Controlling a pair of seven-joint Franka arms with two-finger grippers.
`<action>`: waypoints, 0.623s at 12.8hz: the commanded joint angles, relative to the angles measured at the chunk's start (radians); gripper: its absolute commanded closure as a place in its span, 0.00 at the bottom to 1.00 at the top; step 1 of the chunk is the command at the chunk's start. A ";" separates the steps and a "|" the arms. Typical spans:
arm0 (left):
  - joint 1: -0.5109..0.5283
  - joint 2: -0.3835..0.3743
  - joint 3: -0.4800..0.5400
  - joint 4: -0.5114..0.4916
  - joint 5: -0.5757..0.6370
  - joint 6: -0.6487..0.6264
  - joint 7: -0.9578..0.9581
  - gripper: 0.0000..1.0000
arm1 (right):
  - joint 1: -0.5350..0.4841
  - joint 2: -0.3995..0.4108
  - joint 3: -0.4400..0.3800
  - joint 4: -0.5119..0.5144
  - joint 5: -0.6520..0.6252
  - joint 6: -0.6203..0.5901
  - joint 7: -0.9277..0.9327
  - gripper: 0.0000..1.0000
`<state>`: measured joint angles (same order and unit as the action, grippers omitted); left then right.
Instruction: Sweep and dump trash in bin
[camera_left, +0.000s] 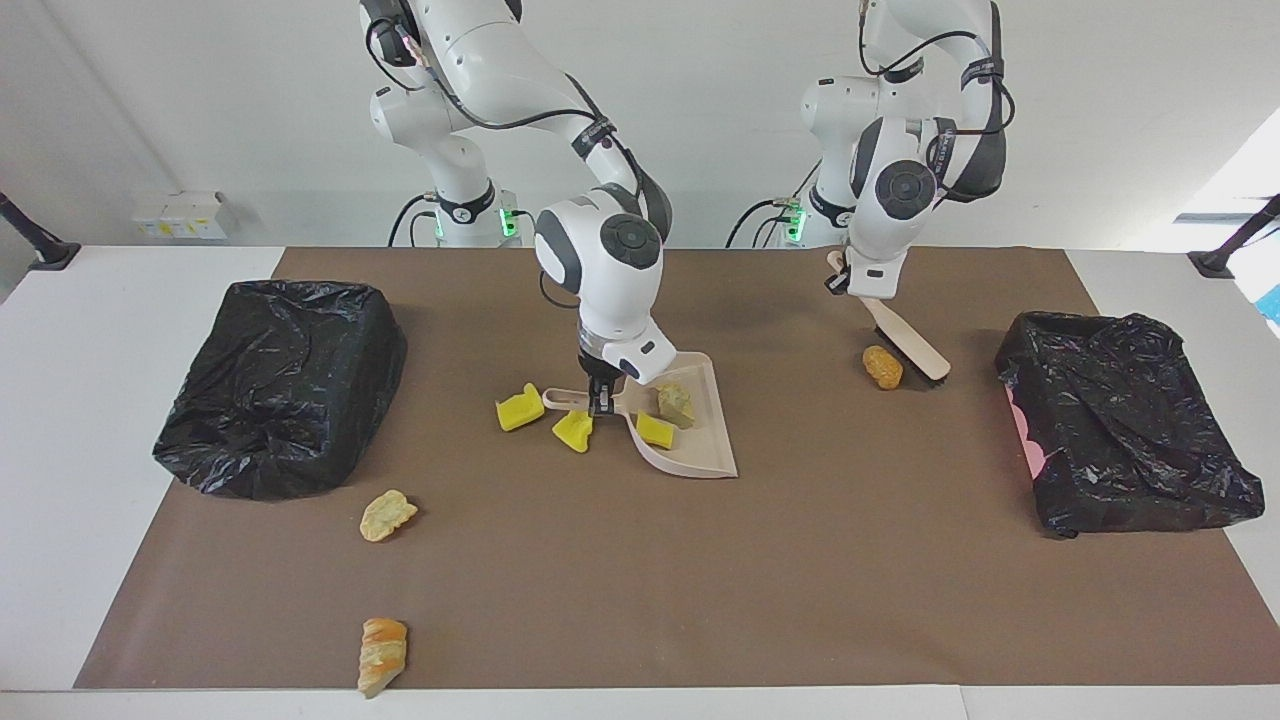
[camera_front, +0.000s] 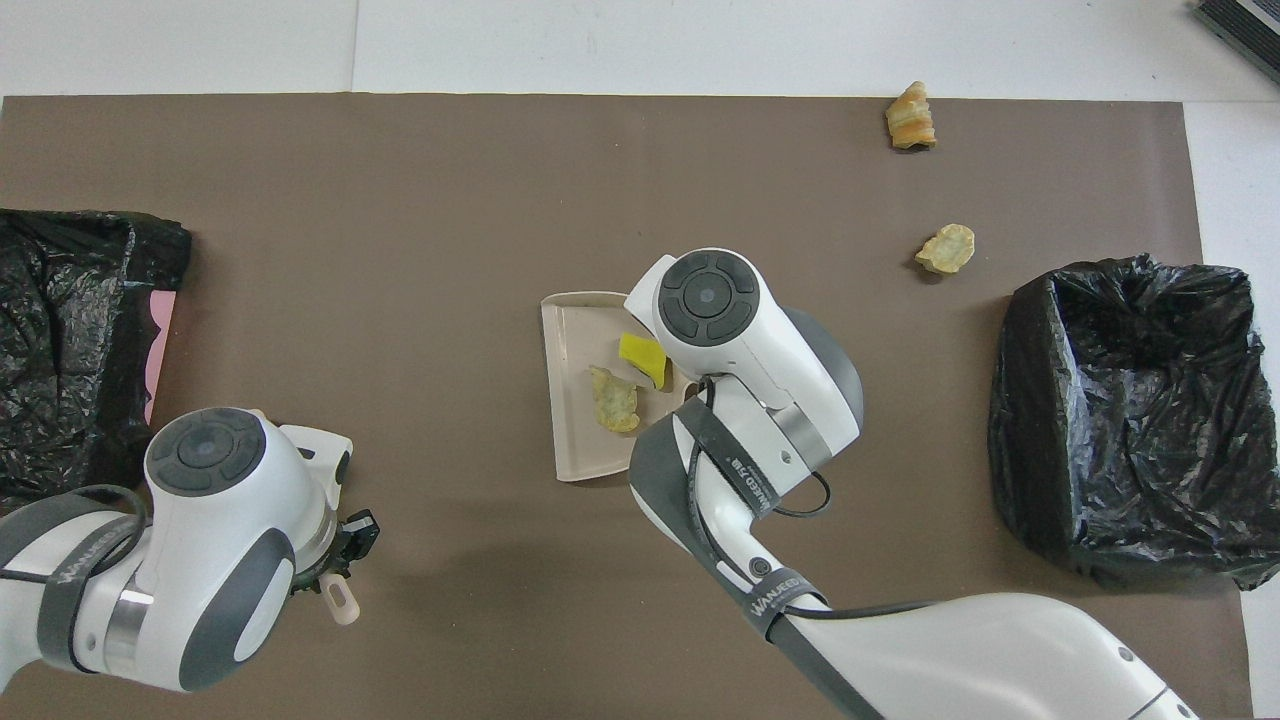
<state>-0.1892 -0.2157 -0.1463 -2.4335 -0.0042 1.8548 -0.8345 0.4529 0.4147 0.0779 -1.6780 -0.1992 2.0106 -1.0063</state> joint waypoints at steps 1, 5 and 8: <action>-0.045 0.047 -0.009 -0.006 -0.048 0.081 -0.005 1.00 | -0.002 -0.022 0.008 -0.019 -0.019 -0.004 -0.012 1.00; -0.075 0.134 -0.059 0.092 -0.179 0.181 0.080 1.00 | 0.000 -0.025 0.008 -0.019 -0.020 -0.023 -0.009 1.00; -0.076 0.186 -0.149 0.116 -0.244 0.279 0.177 1.00 | 0.000 -0.025 0.008 -0.020 -0.020 -0.019 -0.008 1.00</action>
<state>-0.2548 -0.0824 -0.2584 -2.3477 -0.2072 2.0915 -0.7245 0.4558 0.4138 0.0783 -1.6780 -0.1992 2.0034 -1.0063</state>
